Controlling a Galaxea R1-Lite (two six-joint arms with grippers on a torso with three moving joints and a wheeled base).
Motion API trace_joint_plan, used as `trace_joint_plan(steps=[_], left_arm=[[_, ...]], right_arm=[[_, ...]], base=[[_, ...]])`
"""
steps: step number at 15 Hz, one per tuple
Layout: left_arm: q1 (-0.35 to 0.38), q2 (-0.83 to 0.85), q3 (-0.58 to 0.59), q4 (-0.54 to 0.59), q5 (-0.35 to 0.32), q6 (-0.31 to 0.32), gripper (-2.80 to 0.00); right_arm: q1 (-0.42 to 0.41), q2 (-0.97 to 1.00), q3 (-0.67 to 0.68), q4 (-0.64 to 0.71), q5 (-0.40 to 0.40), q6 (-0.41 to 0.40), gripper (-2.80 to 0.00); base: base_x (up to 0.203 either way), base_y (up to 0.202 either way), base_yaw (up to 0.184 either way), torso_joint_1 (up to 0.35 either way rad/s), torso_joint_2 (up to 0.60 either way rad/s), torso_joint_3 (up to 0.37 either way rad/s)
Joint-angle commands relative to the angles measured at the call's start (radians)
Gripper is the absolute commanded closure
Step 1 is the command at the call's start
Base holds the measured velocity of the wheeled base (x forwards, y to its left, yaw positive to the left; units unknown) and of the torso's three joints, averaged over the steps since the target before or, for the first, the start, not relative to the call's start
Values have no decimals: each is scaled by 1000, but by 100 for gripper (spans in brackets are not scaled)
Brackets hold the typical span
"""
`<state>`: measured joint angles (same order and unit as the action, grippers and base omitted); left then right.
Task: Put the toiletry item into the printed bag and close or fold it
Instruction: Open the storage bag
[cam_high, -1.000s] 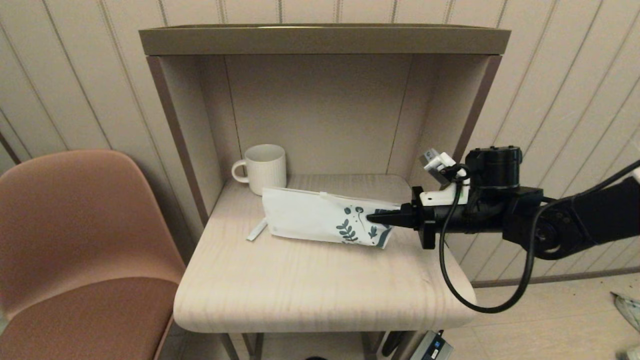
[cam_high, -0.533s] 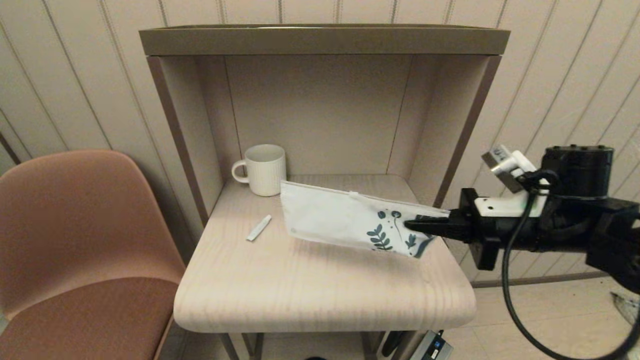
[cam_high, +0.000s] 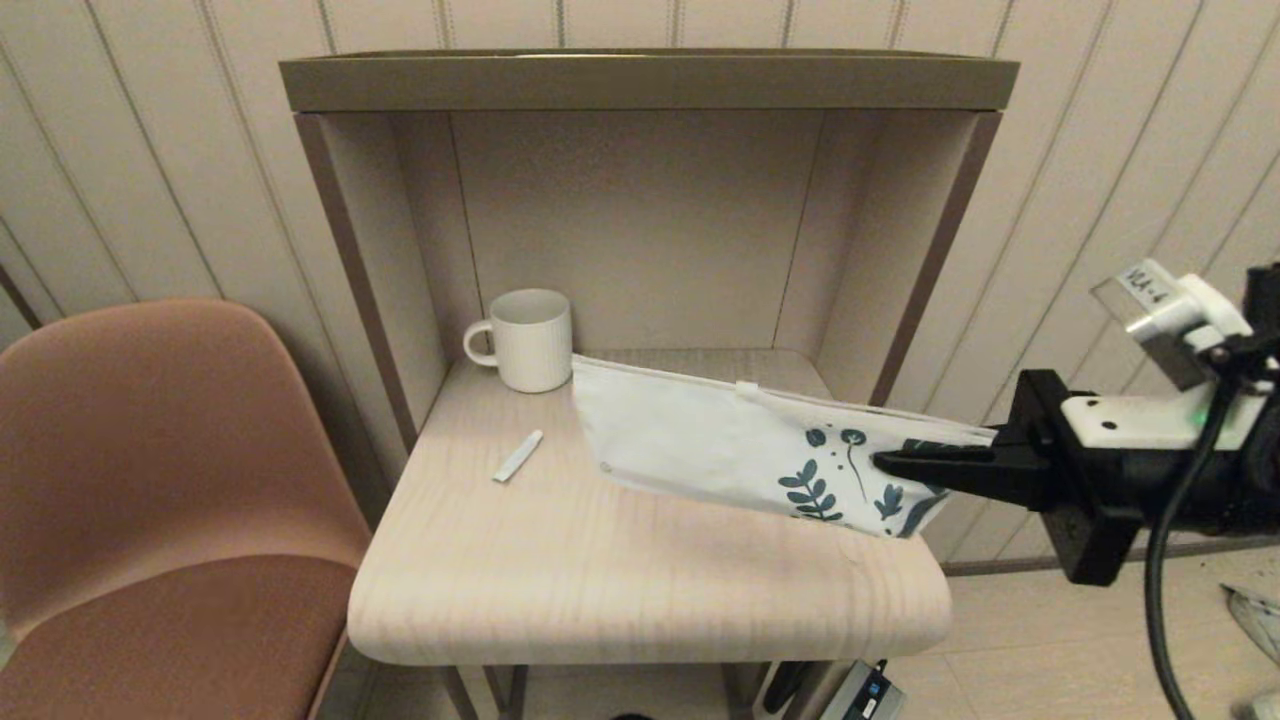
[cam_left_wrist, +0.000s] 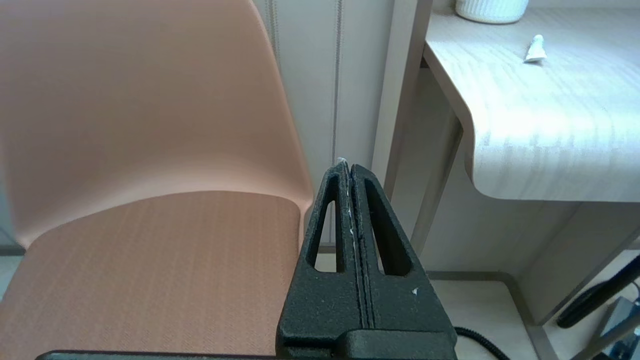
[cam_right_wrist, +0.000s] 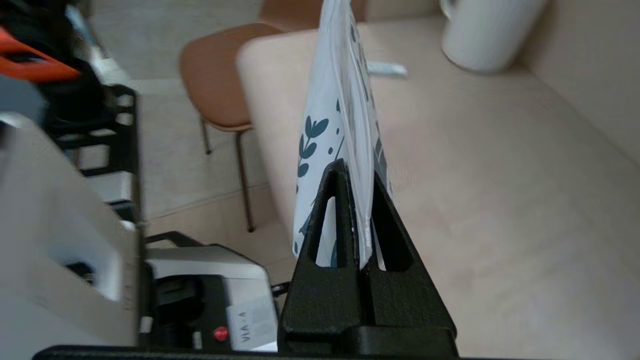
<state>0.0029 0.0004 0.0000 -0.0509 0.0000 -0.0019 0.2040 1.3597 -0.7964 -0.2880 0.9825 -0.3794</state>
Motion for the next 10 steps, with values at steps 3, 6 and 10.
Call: trace_joint_plan(steps=[3, 6, 10], left_arm=[[0, 0, 0, -1, 0, 0, 0], [0, 0, 0, -1, 0, -1, 0], [0, 0, 0, -3, 0, 0, 0]], right_arm=[[109, 46, -253, 318, -126, -32, 0], [118, 133, -310, 342, -255, -53, 0], [89, 233, -430, 368, -307, -113, 0]], base=[[0, 0, 0, 0, 0, 0], [0, 0, 0, 0, 0, 0], [0, 0, 0, 1, 1, -6]])
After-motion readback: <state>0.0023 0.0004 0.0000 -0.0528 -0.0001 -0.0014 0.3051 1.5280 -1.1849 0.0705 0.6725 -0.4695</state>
